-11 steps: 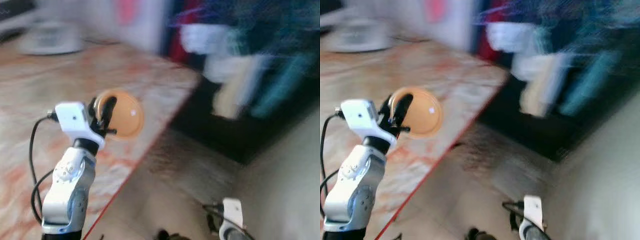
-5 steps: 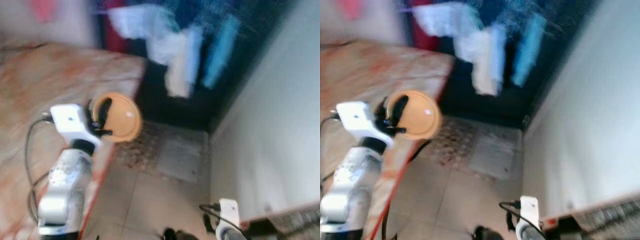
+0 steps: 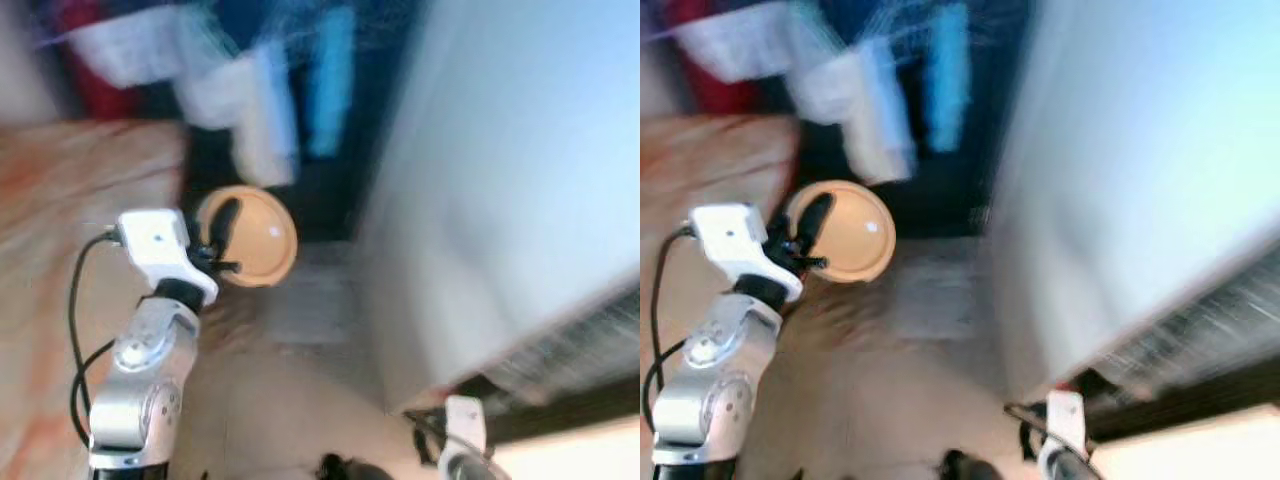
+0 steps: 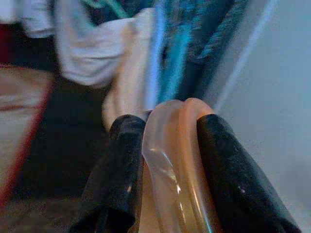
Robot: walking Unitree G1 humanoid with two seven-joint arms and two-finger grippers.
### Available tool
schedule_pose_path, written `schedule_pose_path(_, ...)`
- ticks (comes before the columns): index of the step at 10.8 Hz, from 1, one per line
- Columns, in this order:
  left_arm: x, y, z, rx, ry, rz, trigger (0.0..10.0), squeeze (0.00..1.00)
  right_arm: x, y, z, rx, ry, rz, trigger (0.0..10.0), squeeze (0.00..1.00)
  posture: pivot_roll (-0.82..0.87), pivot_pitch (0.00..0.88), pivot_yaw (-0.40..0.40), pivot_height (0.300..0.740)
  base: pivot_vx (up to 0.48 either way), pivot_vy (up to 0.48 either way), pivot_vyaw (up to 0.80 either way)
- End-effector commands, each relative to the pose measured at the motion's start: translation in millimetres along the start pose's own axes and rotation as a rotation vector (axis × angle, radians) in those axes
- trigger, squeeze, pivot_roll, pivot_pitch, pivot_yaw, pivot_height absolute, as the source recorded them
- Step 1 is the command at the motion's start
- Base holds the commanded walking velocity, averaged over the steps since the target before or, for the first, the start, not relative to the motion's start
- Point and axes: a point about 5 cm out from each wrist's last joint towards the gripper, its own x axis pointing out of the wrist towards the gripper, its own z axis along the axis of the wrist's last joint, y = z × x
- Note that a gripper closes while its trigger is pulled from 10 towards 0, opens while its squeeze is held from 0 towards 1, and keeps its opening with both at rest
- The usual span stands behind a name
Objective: Restocking fridge
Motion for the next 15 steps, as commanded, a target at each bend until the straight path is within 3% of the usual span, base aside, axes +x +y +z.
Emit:
schedule_pose_path(1,-2.1,0.4,4.9,0.007,-0.015,-0.004,10.0,0.0,-2.5,1.2,-13.6,0.013,0.044,0.002,10.0,0.0,-0.09,0.201,-0.05,0.74,0.0,0.0,-0.76)
schedule_pose_path(3,-2.3,-0.9,3.6,0.008,-0.006,-0.013,10.0,0.0,-2.5,1.8,-13.6,0.014,0.043,0.002,10.0,0.0,-0.09,0.201,-0.048,0.74,0.0,0.0,-0.76)
schedule_pose_path(8,-3.0,-3.6,0.5,0.039,0.01,-0.037,10.0,0.0,-2.6,1.9,-13.7,0.012,0.043,0.001,10.0,0.0,-0.09,0.201,-0.047,0.74,0.0,0.0,0.0)
schedule_pose_path(12,-3.4,-3.0,-0.3,0.038,0.01,-0.035,10.0,0.0,-2.7,1.8,-14.3,0.011,0.045,0.0,10.0,0.0,-0.09,0.19,-0.048,0.74,0.0,-0.18,0.0)
schedule_pose_path(15,-3.1,-2.4,-1.5,0.04,0.012,-0.032,10.0,0.0,-2.6,1.8,-14.8,0.009,0.055,-0.001,10.0,0.0,-0.09,0.193,-0.049,0.74,0.0,-0.24,-0.63)
